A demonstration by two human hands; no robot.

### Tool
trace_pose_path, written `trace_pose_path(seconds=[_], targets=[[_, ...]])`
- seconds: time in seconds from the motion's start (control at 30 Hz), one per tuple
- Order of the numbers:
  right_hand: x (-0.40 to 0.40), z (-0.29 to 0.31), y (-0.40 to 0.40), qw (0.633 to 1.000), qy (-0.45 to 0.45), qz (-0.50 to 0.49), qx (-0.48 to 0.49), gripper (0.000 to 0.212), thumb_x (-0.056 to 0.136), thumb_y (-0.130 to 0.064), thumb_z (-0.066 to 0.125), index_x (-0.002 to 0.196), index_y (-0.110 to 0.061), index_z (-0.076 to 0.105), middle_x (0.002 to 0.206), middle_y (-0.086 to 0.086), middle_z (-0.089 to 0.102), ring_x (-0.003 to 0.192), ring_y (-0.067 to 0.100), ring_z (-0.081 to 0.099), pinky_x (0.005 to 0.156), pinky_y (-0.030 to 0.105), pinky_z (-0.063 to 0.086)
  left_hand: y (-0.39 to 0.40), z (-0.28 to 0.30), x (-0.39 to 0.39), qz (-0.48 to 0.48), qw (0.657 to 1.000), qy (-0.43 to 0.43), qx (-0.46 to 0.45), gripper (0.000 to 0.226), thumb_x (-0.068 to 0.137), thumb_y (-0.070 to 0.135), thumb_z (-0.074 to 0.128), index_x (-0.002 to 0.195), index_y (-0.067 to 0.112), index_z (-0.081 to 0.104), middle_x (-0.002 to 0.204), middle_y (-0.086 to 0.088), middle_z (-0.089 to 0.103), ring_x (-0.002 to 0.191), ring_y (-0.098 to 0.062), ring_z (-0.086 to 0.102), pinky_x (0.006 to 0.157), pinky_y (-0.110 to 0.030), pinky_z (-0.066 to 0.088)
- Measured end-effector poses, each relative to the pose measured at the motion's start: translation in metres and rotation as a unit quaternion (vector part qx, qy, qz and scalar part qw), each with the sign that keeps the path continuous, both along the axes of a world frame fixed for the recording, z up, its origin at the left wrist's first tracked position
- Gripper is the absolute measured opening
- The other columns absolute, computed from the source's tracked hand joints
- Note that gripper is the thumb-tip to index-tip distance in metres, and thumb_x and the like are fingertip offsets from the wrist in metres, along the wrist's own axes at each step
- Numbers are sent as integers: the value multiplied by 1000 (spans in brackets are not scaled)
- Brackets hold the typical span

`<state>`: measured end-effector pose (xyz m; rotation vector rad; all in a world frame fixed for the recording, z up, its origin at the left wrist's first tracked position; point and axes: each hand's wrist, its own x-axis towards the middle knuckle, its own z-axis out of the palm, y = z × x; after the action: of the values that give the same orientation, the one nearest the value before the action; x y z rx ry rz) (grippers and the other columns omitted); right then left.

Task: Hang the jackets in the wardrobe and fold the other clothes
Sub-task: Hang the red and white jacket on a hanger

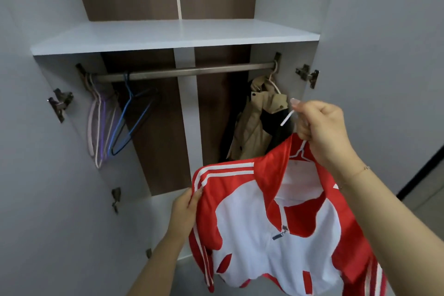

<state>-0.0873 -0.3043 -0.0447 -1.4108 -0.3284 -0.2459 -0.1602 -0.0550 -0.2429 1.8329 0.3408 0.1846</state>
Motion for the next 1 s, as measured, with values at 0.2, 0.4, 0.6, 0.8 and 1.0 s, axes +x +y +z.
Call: trace_pose_path(seconds=[0.2, 0.4, 0.6, 0.8, 1.0], targets=[[1, -38, -49, 989, 57, -15, -135, 60, 94, -10, 58, 41, -22, 31, 44, -8, 22, 41, 11, 16, 45, 21, 16, 33, 17, 14, -47, 961, -90, 258, 23, 102, 24, 42, 103, 30, 64, 98, 10, 69, 89, -2, 63, 83, -10, 43], [-2, -48, -45, 995, 72, 71, -22, 55, 93, -16, 57, 44, -25, 34, 47, -9, 21, 42, 9, 15, 41, 20, 18, 24, 50, 58, -117, 929, 148, 317, 46, 105, 36, 34, 144, 14, 44, 146, -9, 45, 135, -29, 41, 114, -44, 29], [9, -44, -29, 994, 79, 74, 8, 54, 96, -19, 57, 48, -22, 32, 46, -5, 23, 41, 11, 18, 41, 19, 22, -64, 90, 24, -280, 943, 11, 178, 56, 85, 79, 29, 123, 49, 56, 119, 25, 63, 110, 1, 61, 95, -26, 52], [12, -39, -19, 983, 86, 161, -33, 47, 99, -33, 52, 56, -16, 47, 50, 1, 36, 44, 14, 33, 47, 23, 34, -122, 83, 34, -193, 918, -123, 325, 34, 98, 52, 37, 110, 30, 60, 92, 13, 66, 86, -8, 61, 90, -37, 46], [24, -67, -94, 949, -50, 84, -299, 39, 89, -46, 54, 114, -19, 68, 114, 0, 64, 108, 2, 58, 95, 17, 43, -70, 84, 53, -62, 989, -65, 117, 29, 99, 39, 46, 98, 21, 69, 80, -2, 73, 75, -13, 71, 89, -40, 55]])
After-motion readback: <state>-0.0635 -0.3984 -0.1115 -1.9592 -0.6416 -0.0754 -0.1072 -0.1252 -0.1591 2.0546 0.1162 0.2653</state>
